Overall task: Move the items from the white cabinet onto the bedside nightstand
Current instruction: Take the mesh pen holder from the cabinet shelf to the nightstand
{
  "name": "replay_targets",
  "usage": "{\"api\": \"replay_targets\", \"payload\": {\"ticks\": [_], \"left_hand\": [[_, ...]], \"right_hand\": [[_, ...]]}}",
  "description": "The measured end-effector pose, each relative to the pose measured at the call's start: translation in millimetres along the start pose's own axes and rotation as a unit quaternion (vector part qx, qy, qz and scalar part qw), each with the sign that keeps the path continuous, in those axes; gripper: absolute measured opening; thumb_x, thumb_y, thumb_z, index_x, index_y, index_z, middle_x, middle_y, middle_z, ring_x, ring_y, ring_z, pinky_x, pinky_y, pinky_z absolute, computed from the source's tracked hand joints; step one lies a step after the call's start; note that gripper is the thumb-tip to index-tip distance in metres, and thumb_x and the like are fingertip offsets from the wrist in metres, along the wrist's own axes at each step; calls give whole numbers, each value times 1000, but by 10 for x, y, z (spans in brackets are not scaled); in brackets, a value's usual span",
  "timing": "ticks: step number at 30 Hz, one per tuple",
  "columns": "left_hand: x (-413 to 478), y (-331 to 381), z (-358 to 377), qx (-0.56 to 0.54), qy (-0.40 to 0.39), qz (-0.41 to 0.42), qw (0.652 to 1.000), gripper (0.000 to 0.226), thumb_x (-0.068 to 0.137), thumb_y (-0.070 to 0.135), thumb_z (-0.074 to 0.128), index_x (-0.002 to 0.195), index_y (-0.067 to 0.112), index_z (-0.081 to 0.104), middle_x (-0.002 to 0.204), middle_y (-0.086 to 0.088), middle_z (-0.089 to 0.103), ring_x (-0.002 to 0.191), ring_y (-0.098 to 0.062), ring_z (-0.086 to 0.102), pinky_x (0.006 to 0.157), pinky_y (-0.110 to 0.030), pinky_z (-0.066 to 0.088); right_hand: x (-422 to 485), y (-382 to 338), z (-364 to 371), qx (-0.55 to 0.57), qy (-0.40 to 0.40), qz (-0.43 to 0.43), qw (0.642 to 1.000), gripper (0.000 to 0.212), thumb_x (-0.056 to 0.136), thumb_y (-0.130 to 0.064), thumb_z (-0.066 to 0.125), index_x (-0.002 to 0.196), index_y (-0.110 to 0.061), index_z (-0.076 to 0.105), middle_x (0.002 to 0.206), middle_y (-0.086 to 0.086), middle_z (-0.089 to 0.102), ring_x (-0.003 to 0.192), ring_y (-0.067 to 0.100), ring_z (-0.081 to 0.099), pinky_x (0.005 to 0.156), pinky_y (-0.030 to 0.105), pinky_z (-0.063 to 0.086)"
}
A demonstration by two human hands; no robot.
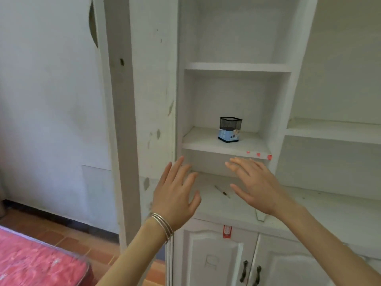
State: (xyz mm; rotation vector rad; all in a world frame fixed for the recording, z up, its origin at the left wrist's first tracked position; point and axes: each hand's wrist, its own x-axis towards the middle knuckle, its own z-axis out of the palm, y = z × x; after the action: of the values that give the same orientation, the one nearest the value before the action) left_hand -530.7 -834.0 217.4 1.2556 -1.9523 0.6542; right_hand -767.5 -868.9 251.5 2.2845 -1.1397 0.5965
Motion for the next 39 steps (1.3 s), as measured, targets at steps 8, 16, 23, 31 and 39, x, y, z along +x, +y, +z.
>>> {"api": "replay_targets", "payload": {"ticks": [8, 16, 23, 31, 39], "left_hand": [[934, 140, 1030, -56, -27, -31, 998, 51, 76, 39, 43, 113, 8, 61, 118, -13, 60, 119, -32, 52, 98, -46, 44], [1712, -14, 1879, -82, -49, -114, 989, 61, 79, 51, 40, 121, 9, 57, 120, -9, 58, 116, -28, 52, 95, -37, 42], [2347, -264, 2292, -283, -75, -233, 927, 70, 79, 36, 71, 136, 13, 38, 137, -2, 47, 124, -15, 44, 99, -27, 34], [2686, -364, 2608, -306, -126, -223, 917, 95, 72, 35, 78, 145, 12, 23, 142, -7, 42, 127, -20, 42, 100, -28, 35], [2619, -457, 2731, -320, -145, -230, 907, 97, 73, 37, 78, 146, 13, 20, 141, -6, 42, 126, -19, 43, 97, -27, 35]], "right_hand": [[247, 1126, 361, -18, 23, 35, 999, 52, 84, -38, 38, 124, -10, 56, 122, 12, 58, 108, 26, 55, 92, 36, 44], [719, 1834, 847, 10, 21, 2, 1000, 48, 85, -34, 42, 118, -5, 60, 119, 15, 59, 101, 31, 61, 82, 38, 50], [1333, 2123, 1131, 63, 57, -31, 996, 44, 87, -27, 39, 123, -8, 56, 126, 12, 55, 108, 28, 56, 87, 37, 49], [1862, 2324, 1467, 98, 72, 22, 992, 48, 77, 3, 63, 123, -8, 55, 126, 14, 54, 109, 34, 53, 83, 51, 50], [2052, 2323, 1569, 181, 72, 127, 973, 31, 86, -8, 62, 116, -1, 59, 121, 15, 51, 103, 33, 54, 89, 43, 45]]}}
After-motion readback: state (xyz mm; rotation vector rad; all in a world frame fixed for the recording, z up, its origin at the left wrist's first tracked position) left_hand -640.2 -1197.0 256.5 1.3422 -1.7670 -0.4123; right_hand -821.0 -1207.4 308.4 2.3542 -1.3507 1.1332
